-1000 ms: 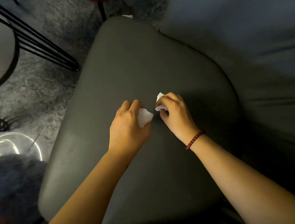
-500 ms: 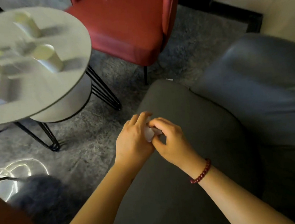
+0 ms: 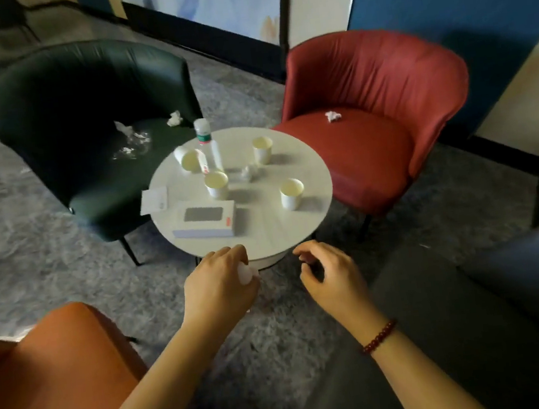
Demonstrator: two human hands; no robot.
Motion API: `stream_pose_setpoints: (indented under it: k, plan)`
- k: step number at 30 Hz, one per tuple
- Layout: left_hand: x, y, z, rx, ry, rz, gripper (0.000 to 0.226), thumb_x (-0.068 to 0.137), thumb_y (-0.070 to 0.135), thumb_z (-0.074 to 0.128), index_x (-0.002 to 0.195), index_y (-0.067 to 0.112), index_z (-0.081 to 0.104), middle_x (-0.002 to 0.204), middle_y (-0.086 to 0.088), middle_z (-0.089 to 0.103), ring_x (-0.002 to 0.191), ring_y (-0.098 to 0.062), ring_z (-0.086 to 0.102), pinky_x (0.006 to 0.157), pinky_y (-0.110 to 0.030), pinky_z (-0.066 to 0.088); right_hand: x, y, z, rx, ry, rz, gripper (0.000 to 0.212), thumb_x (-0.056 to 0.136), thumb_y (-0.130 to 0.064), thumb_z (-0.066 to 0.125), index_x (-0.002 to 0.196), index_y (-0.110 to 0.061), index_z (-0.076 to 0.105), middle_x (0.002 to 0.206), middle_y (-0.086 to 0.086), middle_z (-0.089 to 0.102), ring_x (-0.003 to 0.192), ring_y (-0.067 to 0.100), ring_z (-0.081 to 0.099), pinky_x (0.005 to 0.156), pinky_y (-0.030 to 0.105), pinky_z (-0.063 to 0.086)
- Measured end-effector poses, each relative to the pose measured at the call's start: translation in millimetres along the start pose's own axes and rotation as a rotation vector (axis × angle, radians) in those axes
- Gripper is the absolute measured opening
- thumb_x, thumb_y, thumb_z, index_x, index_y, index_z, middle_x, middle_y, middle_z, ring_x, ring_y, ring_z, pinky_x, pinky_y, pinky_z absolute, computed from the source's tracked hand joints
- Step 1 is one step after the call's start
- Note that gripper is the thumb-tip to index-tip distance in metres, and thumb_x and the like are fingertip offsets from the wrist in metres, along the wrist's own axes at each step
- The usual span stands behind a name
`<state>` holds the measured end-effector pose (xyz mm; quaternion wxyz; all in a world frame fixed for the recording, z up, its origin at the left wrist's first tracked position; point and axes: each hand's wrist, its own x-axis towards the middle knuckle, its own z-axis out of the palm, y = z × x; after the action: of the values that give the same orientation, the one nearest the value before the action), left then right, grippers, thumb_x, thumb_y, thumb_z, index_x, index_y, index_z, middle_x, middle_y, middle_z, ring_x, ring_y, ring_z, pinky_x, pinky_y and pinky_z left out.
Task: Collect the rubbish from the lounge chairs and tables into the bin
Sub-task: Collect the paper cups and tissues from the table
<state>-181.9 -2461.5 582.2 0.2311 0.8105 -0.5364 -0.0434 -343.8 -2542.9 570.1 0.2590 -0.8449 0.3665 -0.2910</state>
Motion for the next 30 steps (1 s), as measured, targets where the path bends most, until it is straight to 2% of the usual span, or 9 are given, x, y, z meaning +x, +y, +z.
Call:
stream_pose_setpoints:
  k: [5, 15, 20, 24, 28, 30]
  plan:
    - [15.8, -44.4, -59.6, -0.011, 0.096, -0.071, 0.009, 0.078, 0.025, 0.055, 0.076, 0.017, 0.054, 0.076, 0.006, 0.056, 0.072, -0.019, 0.05, 0.057, -0.027, 0.041, 48.4, -54.0, 15.2, -0.055, -0.051, -0.062, 0.02, 0.082, -0.006, 0.057, 0.101, -0.009, 0.062, 0.094, 0.008, 0.065, 0.089, 0.022, 0.06, 0.078, 0.04, 0.051]
    - [82.1, -75.3, -116.5, 0.003, 0.211, -0.147, 0.008, 0.072, 0.025, 0.056, 0.069, 0.023, 0.049, 0.065, 0.008, 0.048, 0.065, -0.02, 0.046, 0.053, -0.026, 0.031, 142.7, -98.5, 25.1, -0.119, -0.05, -0.169, 0.02, 0.082, -0.008, 0.057, 0.102, -0.01, 0.06, 0.097, 0.008, 0.066, 0.089, 0.024, 0.06, 0.077, 0.031, 0.046]
    - [131.4, -108.8, -115.0, 0.03, 0.251, -0.203, 0.006, 0.072, 0.024, 0.058, 0.069, 0.023, 0.052, 0.066, 0.006, 0.052, 0.065, -0.021, 0.049, 0.049, -0.024, 0.029, 203.5, -86.9, 57.7, -0.1, -0.104, -0.18, 0.02, 0.083, -0.009, 0.055, 0.102, -0.013, 0.059, 0.096, 0.007, 0.065, 0.089, 0.023, 0.059, 0.073, 0.027, 0.042]
    - [189.8, -148.6, -92.4, 0.052, 0.268, -0.308, 0.006, 0.075, 0.023, 0.057, 0.07, 0.021, 0.054, 0.063, 0.007, 0.049, 0.062, -0.019, 0.048, 0.047, -0.021, 0.029, 271.1, -66.2, 109.9, -0.051, -0.199, -0.18, 0.021, 0.084, -0.011, 0.055, 0.104, -0.013, 0.059, 0.099, 0.007, 0.064, 0.091, 0.022, 0.058, 0.079, 0.028, 0.044]
    - [240.8, -181.3, -63.1, 0.048, 0.169, -0.484, 0.004, 0.078, 0.021, 0.055, 0.074, 0.019, 0.056, 0.063, 0.009, 0.05, 0.062, -0.015, 0.05, 0.051, -0.024, 0.039, 329.9, -37.7, 164.3, -0.009, -0.366, -0.161, 0.021, 0.086, -0.013, 0.055, 0.107, -0.014, 0.057, 0.105, 0.007, 0.063, 0.096, 0.021, 0.057, 0.08, 0.025, 0.044]
    - [255.9, -196.8, -52.3, 0.054, 0.142, -0.55, 0.004, 0.077, 0.02, 0.056, 0.074, 0.018, 0.056, 0.062, 0.008, 0.049, 0.058, -0.012, 0.046, 0.048, -0.023, 0.034, 351.1, -26.3, 189.2, 0.011, -0.458, -0.163, 0.022, 0.086, -0.013, 0.056, 0.108, -0.015, 0.056, 0.107, 0.007, 0.063, 0.097, 0.02, 0.057, 0.081, 0.026, 0.047]
